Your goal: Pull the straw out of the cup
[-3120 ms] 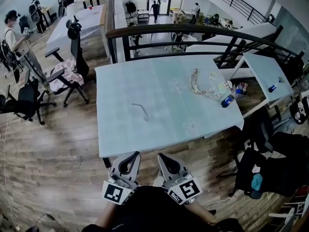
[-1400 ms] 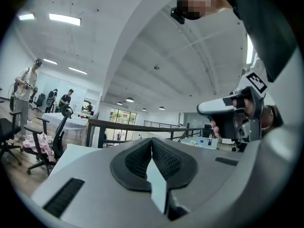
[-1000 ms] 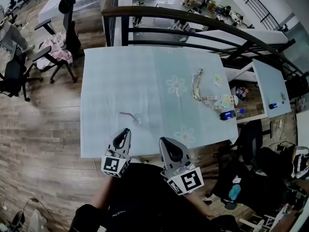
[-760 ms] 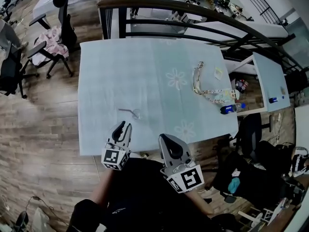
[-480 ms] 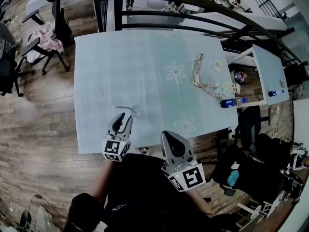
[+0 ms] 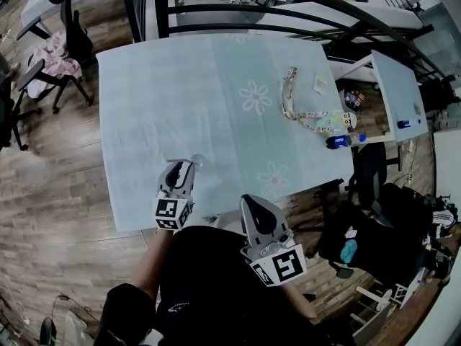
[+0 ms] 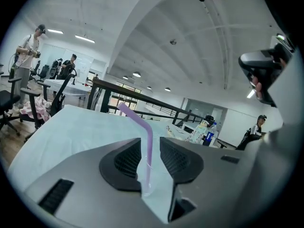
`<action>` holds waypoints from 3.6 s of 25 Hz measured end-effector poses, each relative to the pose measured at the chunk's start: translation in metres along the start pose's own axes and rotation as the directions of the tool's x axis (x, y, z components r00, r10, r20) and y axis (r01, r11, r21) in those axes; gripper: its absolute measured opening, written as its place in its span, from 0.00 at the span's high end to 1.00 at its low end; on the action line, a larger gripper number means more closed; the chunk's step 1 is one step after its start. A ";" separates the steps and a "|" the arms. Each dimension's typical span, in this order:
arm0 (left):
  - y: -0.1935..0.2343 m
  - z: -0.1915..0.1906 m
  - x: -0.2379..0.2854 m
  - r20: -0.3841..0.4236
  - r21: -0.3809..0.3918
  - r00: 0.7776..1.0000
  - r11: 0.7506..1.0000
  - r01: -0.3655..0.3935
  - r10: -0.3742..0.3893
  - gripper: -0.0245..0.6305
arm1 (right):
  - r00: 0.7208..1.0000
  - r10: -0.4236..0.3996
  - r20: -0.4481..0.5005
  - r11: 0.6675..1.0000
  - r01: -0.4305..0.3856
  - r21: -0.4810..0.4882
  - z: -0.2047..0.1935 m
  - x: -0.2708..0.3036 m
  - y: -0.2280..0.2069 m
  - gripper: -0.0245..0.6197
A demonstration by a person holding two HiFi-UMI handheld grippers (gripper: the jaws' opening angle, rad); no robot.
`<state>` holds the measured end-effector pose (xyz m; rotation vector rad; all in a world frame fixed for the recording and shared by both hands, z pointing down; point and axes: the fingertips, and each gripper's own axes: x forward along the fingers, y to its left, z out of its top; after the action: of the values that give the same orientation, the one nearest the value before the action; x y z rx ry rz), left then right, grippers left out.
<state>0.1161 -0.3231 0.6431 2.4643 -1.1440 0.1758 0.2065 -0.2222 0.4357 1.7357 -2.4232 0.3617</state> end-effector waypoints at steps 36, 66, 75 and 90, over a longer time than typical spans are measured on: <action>-0.020 0.043 -0.012 0.117 0.060 0.992 0.997 -0.055 0.048 0.91 | 0.998 0.036 0.046 0.999 -0.037 0.017 -0.004 -0.021 -0.015 0.95; -0.200 0.181 -0.126 0.502 0.106 0.846 0.958 -0.267 0.180 0.91 | 0.940 0.320 0.114 0.947 -0.320 -0.018 0.008 -0.087 -0.091 0.95; -0.260 0.159 -0.144 0.478 0.146 0.850 0.934 -0.327 0.223 0.91 | 0.906 0.406 0.121 0.914 -0.405 -0.038 0.003 -0.114 -0.101 0.95; -0.302 0.132 -0.154 0.452 0.180 0.861 0.921 -0.344 0.233 0.91 | 0.880 0.458 0.128 0.889 -0.452 -0.073 0.005 -0.134 -0.101 0.95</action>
<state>0.2350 -0.0973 0.3843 2.6132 -1.7852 -0.1483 0.3452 -0.1323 0.4089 1.1893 -2.9120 0.2371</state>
